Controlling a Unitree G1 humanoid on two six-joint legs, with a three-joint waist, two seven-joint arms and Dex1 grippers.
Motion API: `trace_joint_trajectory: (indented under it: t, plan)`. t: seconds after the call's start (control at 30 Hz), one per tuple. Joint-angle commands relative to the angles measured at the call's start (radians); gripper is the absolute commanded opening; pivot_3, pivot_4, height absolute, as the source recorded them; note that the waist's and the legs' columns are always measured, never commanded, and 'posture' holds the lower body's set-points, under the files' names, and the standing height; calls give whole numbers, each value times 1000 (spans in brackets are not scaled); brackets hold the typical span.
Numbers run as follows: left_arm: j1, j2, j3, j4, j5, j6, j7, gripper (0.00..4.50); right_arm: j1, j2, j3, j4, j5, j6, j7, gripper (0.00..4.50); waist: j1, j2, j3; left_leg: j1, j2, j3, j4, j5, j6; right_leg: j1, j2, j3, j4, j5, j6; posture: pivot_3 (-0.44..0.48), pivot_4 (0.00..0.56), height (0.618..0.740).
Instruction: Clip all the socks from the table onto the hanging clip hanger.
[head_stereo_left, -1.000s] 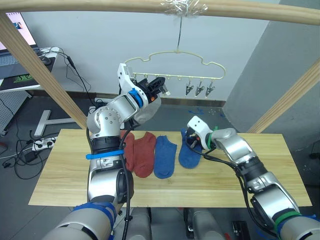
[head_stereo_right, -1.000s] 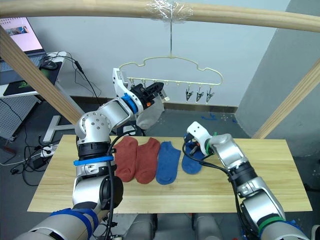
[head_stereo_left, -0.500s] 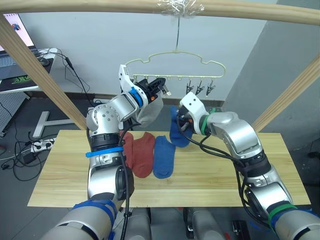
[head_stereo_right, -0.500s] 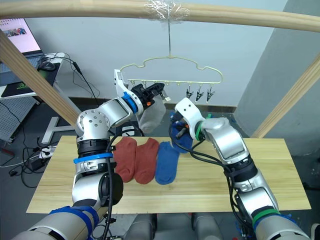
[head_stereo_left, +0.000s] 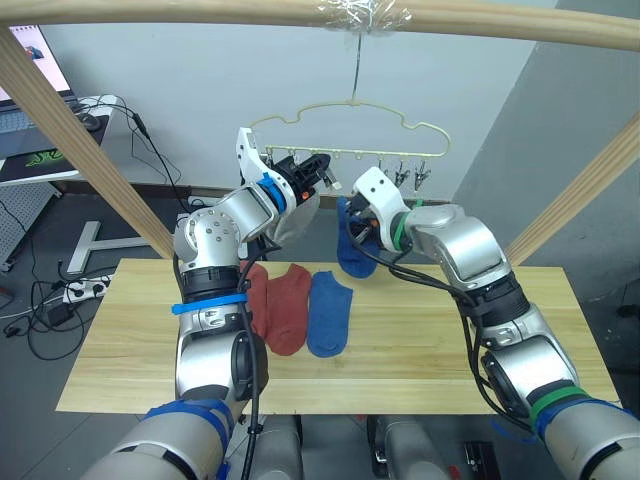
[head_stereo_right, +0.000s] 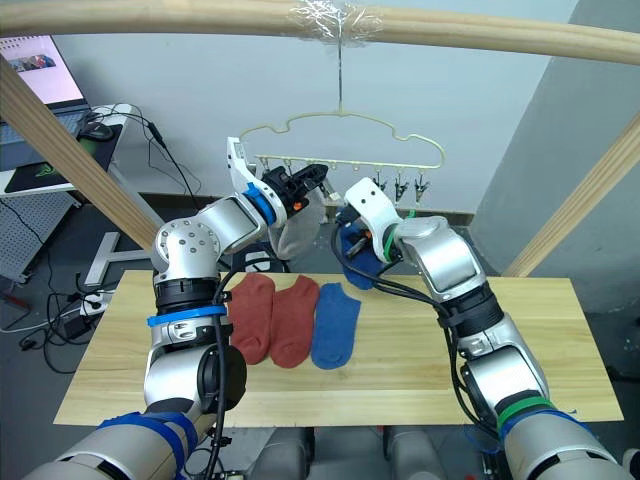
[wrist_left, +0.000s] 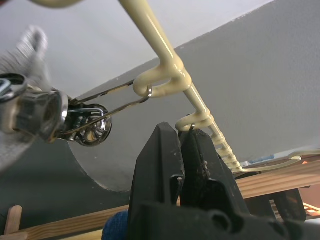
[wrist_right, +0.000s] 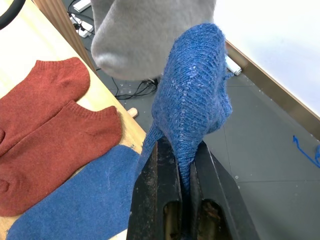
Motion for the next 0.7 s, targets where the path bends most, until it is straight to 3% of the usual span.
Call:
trace_joint_trajectory:
  t: [0.03,0.7]
  plan:
    - [-2,-3,-13,-47,-8,-25,0,0,-51,3,-3,-11,6,-28,4,48,0,0,0,0,0,0,0,0,0,0,0,0,0,0,0,10,154,740]
    - [10,-9,-36,-45,-9,-48,-5,0,-148,31,-8,41,16,-63,23,48,1,0,0,0,0,0,0,0,0,0,0,0,0,0,0,12,151,740]
